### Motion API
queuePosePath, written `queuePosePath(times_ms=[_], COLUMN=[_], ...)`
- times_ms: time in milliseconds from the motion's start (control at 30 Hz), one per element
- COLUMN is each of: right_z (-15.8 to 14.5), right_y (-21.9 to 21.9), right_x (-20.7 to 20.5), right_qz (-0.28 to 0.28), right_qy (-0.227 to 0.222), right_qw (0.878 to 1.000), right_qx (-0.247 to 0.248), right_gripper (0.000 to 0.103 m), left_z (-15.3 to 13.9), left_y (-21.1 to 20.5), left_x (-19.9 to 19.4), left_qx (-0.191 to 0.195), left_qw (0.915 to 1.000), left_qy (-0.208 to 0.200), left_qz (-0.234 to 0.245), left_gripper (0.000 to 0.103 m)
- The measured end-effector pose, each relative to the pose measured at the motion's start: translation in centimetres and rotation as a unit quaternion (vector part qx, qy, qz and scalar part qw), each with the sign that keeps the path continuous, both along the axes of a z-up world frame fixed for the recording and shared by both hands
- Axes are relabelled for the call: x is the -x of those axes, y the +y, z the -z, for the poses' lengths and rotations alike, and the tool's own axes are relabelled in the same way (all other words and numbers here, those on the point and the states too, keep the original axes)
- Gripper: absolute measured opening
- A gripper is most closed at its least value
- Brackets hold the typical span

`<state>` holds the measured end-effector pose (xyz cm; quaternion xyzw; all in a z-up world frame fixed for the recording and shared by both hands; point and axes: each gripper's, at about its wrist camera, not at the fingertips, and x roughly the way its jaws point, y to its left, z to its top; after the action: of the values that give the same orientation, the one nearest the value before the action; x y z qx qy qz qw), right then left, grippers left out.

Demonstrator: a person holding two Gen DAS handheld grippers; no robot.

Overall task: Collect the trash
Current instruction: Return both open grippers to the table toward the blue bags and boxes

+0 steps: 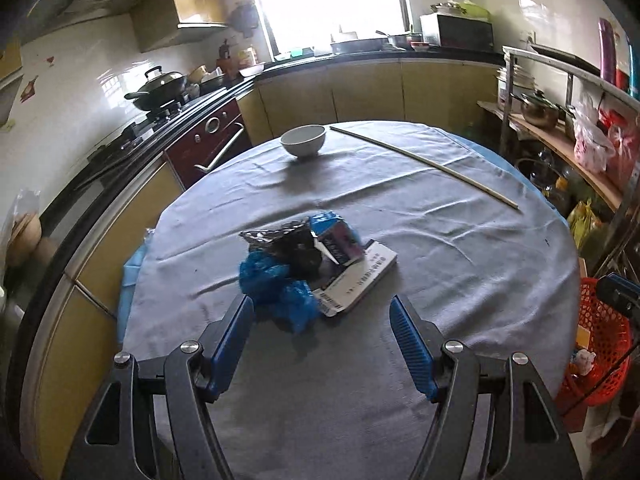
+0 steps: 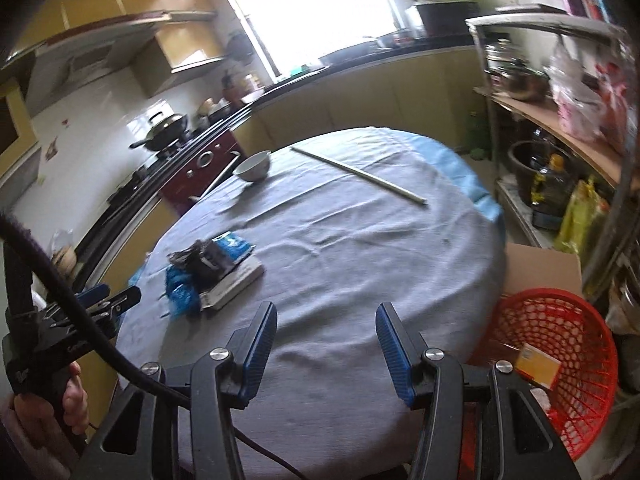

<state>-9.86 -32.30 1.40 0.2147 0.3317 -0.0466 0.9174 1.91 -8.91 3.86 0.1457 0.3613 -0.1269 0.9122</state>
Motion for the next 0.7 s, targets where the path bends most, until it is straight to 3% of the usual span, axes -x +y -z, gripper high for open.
queuePosePath(times_ms=[433, 700], right_z=[-1.3, -0.5], right_y=[4.7, 7.3], right_x=[-2.4, -6.9], right_qz=[-0.051, -0.092], right_qy=[0.002, 0.022], right_qw=[0.999, 0.995], right_qx=[0.015, -0.014], right_gripper=[0.056, 0.056], left_z=[0.1, 2.5], left_y=[3.9, 11.0], left_x=[-1.0, -4.4], left_qx=[0.025, 0.027], left_qw=[0.9994, 0.9941], left_qy=[0.005, 0.038], left_qz=[-0.023, -0.098], left_gripper=[0.072, 0.072])
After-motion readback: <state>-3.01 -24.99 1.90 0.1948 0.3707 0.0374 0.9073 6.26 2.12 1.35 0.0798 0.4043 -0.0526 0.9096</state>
